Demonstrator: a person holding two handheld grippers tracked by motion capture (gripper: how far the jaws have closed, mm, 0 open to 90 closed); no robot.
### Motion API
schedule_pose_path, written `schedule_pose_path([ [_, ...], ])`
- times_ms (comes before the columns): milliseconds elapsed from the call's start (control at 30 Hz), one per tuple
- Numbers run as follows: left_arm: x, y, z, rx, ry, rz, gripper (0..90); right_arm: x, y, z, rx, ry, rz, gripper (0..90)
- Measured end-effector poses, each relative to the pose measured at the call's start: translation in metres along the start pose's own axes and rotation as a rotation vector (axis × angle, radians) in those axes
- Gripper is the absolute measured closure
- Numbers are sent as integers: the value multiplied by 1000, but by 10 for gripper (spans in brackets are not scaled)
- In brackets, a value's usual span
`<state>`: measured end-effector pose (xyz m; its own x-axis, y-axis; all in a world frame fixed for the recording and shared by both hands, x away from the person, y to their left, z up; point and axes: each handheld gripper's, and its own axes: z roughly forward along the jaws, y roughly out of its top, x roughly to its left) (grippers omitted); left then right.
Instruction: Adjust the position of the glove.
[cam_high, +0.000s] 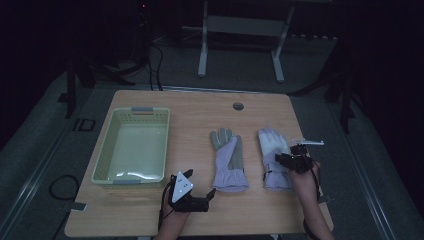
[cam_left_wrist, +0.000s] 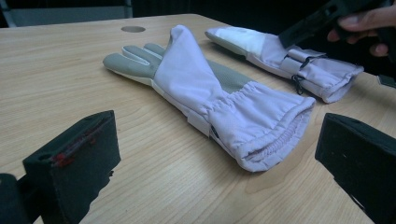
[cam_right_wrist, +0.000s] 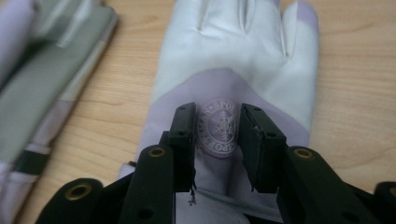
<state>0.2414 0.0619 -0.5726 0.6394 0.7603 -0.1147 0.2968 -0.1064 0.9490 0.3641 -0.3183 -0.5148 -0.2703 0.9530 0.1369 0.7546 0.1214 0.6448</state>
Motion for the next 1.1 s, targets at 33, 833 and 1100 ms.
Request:
schedule_pose_path([
  [33, 0, 0, 0, 0, 0, 0, 0, -3, 1, -3, -9, 10, 1, 625],
  [833, 0, 0, 0, 2, 2, 0, 0, -16, -14, 17, 27, 86, -111, 622],
  [1100, 0, 0, 0, 2, 4, -1, 0, -7, -13, 12, 27, 60, -120, 772],
])
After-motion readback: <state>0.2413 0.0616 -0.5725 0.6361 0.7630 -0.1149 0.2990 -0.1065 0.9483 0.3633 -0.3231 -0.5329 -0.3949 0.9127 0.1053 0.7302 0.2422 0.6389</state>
